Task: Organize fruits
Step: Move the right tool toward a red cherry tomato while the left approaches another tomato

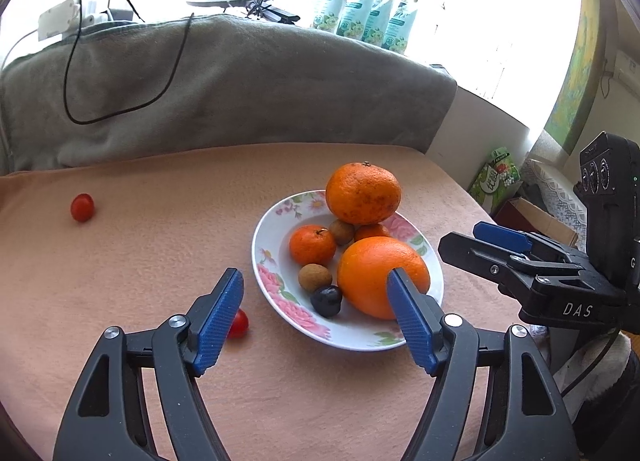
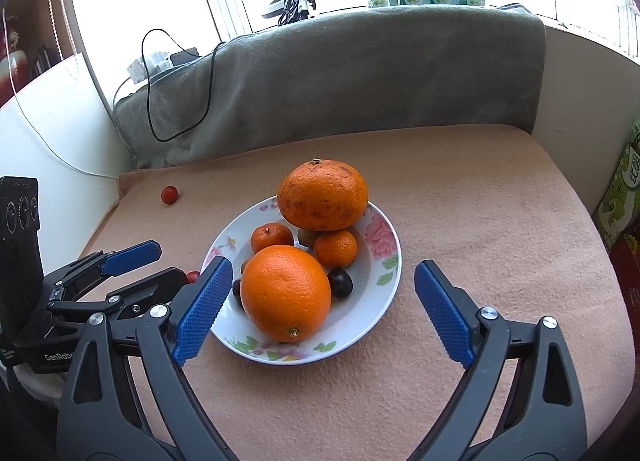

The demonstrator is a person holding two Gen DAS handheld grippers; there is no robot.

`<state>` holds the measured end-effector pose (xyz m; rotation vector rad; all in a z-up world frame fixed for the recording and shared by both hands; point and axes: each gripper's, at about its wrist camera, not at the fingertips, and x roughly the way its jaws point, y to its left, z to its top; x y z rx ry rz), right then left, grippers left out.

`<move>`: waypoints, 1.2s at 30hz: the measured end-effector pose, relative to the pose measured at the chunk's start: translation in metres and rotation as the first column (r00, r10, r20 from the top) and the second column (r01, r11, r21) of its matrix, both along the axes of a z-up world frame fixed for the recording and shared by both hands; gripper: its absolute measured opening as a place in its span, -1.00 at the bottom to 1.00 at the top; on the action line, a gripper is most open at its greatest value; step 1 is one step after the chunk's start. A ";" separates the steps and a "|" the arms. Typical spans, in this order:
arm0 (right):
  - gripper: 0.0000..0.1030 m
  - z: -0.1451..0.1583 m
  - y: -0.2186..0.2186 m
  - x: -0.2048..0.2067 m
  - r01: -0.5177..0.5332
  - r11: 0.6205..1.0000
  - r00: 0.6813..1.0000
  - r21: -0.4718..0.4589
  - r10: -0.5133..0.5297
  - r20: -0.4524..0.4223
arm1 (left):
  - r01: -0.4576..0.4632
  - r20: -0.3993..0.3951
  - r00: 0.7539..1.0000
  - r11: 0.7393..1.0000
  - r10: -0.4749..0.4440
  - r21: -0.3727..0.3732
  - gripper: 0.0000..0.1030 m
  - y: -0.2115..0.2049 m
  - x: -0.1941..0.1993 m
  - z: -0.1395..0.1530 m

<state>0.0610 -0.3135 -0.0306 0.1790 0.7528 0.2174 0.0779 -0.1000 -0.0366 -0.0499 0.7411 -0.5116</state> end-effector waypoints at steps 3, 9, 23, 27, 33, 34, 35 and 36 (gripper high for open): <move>0.85 0.001 0.004 -0.003 -0.001 1.000 1.000 -0.010 0.001 0.001 | -0.007 0.009 1.000 1.000 0.007 0.007 0.44 0.005 0.000 0.002; 0.85 0.007 0.019 -0.010 -0.021 0.999 1.000 -0.031 0.022 0.020 | -0.029 0.019 0.999 0.999 0.029 0.013 0.44 0.020 0.001 0.004; 0.85 0.016 0.069 -0.027 -0.138 0.990 0.990 0.016 0.138 0.036 | -0.146 0.033 0.989 0.989 0.145 0.021 0.44 0.087 0.010 0.004; 0.85 0.012 0.091 -0.033 -0.197 0.980 0.980 0.016 0.197 0.023 | -0.173 0.038 0.984 0.985 0.172 0.027 0.44 0.105 0.014 0.003; 0.35 -0.012 0.129 -0.032 -0.264 0.964 0.962 0.014 0.264 -0.065 | -0.200 0.032 0.979 0.980 0.199 0.020 0.44 0.126 0.020 0.000; 0.34 -0.018 0.134 -0.030 -0.265 0.964 0.961 0.016 0.265 -0.083 | -0.201 0.031 0.979 0.979 0.201 0.017 0.44 0.129 0.021 0.000; 0.28 -0.023 0.138 -0.028 -0.263 0.965 0.959 0.019 0.264 -0.099 | -0.202 0.029 0.979 0.979 0.202 0.016 0.44 0.132 0.022 -0.001; 0.14 -0.029 0.143 -0.025 -0.263 0.965 0.958 0.021 0.264 -0.115 | -0.203 0.026 0.979 0.979 0.203 0.015 0.44 0.134 0.024 -0.002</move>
